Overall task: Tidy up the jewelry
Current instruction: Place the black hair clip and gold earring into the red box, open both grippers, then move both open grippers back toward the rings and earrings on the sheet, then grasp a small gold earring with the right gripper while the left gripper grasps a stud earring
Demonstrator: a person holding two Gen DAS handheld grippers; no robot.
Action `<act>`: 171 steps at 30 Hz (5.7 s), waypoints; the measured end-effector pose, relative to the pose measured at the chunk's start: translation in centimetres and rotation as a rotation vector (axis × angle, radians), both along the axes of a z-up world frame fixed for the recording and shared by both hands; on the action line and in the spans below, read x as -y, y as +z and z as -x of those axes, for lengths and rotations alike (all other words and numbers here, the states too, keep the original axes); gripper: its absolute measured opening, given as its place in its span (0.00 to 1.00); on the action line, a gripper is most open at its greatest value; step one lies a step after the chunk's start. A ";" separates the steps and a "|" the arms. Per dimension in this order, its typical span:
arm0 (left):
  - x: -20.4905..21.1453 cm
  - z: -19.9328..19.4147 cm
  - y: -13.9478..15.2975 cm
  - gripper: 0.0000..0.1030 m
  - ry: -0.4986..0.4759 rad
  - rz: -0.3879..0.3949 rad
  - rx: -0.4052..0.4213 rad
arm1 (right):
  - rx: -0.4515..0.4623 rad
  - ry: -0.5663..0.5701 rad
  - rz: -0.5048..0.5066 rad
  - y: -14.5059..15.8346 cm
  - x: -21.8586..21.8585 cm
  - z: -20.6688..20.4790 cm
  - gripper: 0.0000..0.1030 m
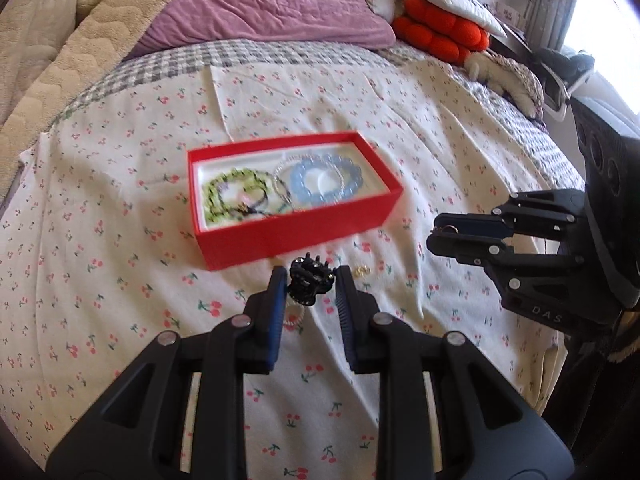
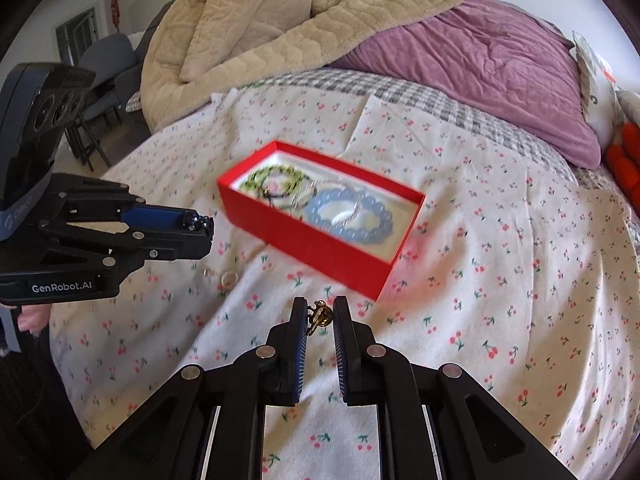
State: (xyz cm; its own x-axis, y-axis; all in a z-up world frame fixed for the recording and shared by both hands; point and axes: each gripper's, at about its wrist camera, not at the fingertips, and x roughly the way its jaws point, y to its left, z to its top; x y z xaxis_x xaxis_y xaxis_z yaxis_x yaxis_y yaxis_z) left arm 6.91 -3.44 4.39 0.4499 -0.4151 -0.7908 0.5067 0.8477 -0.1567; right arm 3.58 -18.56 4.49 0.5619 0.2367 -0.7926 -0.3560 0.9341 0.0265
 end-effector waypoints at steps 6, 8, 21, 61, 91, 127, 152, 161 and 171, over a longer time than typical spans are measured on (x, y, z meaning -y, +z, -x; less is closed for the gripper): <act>0.0 -2.1 0.4 0.26 0.051 0.022 0.011 | 0.021 -0.031 -0.053 1.6 0.0 -2.1 0.13; 0.3 -2.6 0.3 0.26 0.061 0.020 0.019 | 0.025 -0.039 -0.062 2.0 0.0 -2.9 0.13; 1.0 -6.8 -1.5 0.26 0.099 -0.010 0.025 | -0.033 -0.139 -0.076 0.4 1.2 -7.7 0.13; 0.5 -3.7 -0.7 0.78 0.088 -0.043 0.049 | -0.090 -0.136 -0.113 0.2 2.5 -6.6 0.60; -6.5 0.6 -5.8 0.99 0.157 -0.106 -0.043 | -0.104 -0.048 0.012 -3.7 2.2 0.0 0.88; -1.7 0.9 -7.5 0.45 -0.113 -0.141 0.039 | -0.127 0.066 0.043 -6.5 -1.6 -1.5 0.71; -1.7 1.1 -7.5 0.13 -0.135 -0.205 0.044 | -0.140 0.108 0.113 -7.4 -3.6 -3.3 0.43; -2.0 0.9 -7.3 0.13 -0.110 -0.203 0.024 | -0.142 0.122 0.135 -7.4 -4.5 -3.5 0.24; -2.4 0.6 -7.1 0.13 -0.089 -0.190 0.009 | -0.149 0.119 0.137 -7.3 -4.7 -3.7 0.09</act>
State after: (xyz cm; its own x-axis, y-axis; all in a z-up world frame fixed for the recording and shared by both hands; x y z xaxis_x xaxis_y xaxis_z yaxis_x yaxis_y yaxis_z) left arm 6.27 -1.02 -2.69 0.4258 -0.2968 -0.8547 0.5813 0.8136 0.0071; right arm 7.23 -13.84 -2.79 0.4112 0.1789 -0.8938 -0.4651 0.8845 -0.0369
